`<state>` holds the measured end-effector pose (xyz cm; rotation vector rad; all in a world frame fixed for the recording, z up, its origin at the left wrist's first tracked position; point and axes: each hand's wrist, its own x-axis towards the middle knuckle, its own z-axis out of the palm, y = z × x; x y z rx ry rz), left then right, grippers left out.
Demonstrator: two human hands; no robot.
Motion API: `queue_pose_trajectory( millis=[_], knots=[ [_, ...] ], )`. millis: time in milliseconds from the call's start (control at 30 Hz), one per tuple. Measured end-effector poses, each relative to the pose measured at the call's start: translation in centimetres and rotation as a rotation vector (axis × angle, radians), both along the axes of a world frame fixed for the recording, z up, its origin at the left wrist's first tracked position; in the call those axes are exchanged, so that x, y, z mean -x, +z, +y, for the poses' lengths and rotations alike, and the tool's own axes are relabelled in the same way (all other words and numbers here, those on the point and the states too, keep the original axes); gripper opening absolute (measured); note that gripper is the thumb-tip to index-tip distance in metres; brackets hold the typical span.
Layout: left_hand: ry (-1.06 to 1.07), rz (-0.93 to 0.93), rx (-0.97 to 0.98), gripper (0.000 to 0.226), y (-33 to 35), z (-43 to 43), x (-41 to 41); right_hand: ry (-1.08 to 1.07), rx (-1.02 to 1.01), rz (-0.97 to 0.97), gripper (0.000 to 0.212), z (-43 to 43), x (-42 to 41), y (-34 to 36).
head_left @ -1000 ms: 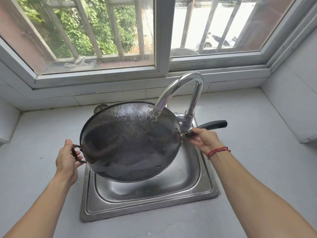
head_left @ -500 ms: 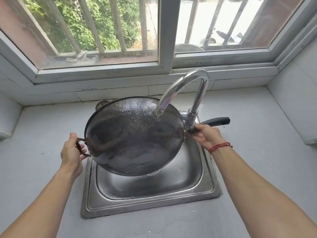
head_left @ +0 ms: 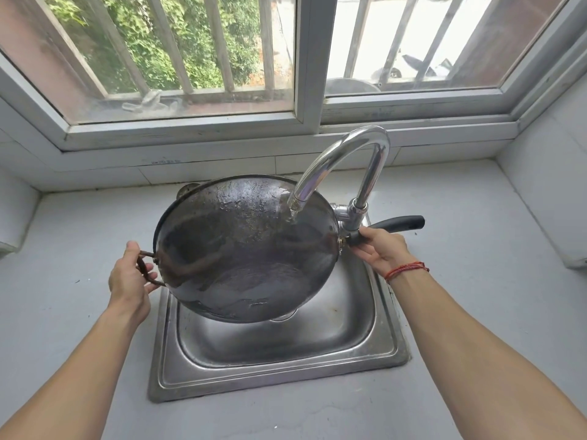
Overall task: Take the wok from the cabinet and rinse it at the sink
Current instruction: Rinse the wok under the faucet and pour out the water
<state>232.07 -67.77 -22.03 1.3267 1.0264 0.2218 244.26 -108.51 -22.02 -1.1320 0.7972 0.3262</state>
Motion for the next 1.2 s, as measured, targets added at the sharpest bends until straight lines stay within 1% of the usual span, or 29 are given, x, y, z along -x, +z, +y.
queue_pose_trajectory(
  millis=[100, 233, 367, 633, 1033, 1200],
  knots=[
    [-0.005, -0.02, 0.014, 0.039, -0.2, 0.1, 0.2, 0.002, -0.001, 0.0, 0.012, 0.0, 0.0, 0.0],
    [-0.016, -0.039, 0.03, 0.041, -0.5, 0.2, 0.7, 0.01, 0.004, 0.0, 0.006, -0.1, 0.4, -0.1],
    [-0.027, -0.047, 0.045, 0.044, -0.7, 0.0, 1.1, 0.012, 0.006, 0.001, 0.008, -0.3, 0.9, 0.0],
    [-0.008, -0.086, 0.059, 0.038, -0.6, -1.2, 1.4, -0.014, 0.019, 0.028, 0.003, -1.0, 2.0, 0.2],
    [-0.033, -0.085, 0.096, 0.036, -0.9, -2.9, 1.7, -0.05, 0.011, 0.05, 0.005, -3.0, 4.5, 0.0],
    [-0.057, -0.105, 0.136, 0.036, -0.5, -4.4, 1.3, -0.071, 0.01, 0.048, 0.01, -4.1, 5.0, 0.1]
  ],
)
